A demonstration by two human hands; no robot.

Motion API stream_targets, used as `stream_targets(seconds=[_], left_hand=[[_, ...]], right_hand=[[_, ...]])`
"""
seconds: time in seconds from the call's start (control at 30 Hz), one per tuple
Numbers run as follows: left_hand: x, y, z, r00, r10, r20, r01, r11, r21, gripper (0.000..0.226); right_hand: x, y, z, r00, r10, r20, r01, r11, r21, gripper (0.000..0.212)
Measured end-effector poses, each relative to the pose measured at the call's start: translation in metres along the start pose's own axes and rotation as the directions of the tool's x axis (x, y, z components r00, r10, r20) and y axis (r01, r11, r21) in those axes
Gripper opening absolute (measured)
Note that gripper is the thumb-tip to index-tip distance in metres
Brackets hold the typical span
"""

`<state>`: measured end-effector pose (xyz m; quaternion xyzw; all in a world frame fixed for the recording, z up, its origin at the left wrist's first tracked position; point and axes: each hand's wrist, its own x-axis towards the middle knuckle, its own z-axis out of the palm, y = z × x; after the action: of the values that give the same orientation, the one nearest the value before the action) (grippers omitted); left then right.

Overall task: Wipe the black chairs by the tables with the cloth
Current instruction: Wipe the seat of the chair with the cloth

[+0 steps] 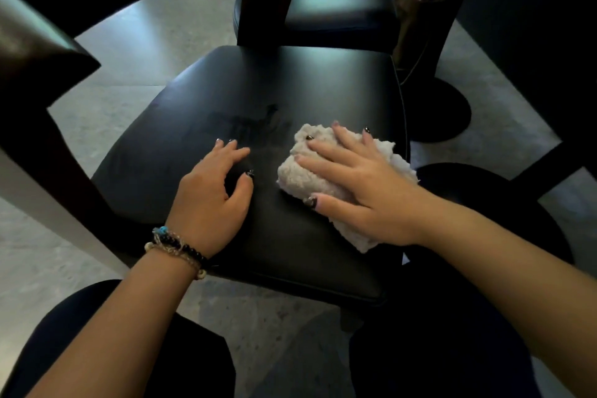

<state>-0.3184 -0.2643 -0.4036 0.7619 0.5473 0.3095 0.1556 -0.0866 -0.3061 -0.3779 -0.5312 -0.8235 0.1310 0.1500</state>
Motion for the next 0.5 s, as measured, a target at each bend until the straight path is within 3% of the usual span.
stream_targets(seconds=[0.07, 0.13, 0.23, 0.33, 0.4, 0.5], left_hand=[[0.003, 0.005, 0.006, 0.998, 0.059, 0.032, -0.058, 0.998, -0.023, 0.04], [0.004, 0.007, 0.014, 0.992, 0.104, 0.071, -0.104, 0.995, -0.008, 0.038], [0.004, 0.007, 0.018, 0.985, 0.138, 0.102, -0.142, 0.99, 0.029, 0.043], [0.0, 0.011, 0.017, 0.987, 0.138, 0.088, -0.128, 0.985, -0.114, 0.043], [-0.001, 0.023, 0.017, 0.989, 0.103, 0.111, -0.073, 0.966, -0.247, 0.042], [0.005, 0.048, 0.019, 0.992, -0.041, 0.12, 0.079, 0.94, -0.332, 0.019]], right_hand=[[-0.005, 0.002, -0.002, 0.974, -0.026, -0.224, 0.057, 0.989, 0.136, 0.042], [-0.004, 0.011, 0.001, 0.886, -0.021, -0.463, 0.067, 0.994, 0.084, 0.03], [0.001, 0.012, 0.018, 0.874, 0.093, -0.477, -0.043, 0.992, 0.115, 0.022], [0.003, 0.013, 0.029, 0.866, 0.171, -0.471, -0.09, 0.977, 0.191, 0.022], [0.005, 0.016, 0.027, 0.856, 0.197, -0.479, -0.097, 0.969, 0.225, 0.025], [0.005, 0.016, 0.019, 0.8, 0.219, -0.559, -0.084, 0.963, 0.257, 0.025]])
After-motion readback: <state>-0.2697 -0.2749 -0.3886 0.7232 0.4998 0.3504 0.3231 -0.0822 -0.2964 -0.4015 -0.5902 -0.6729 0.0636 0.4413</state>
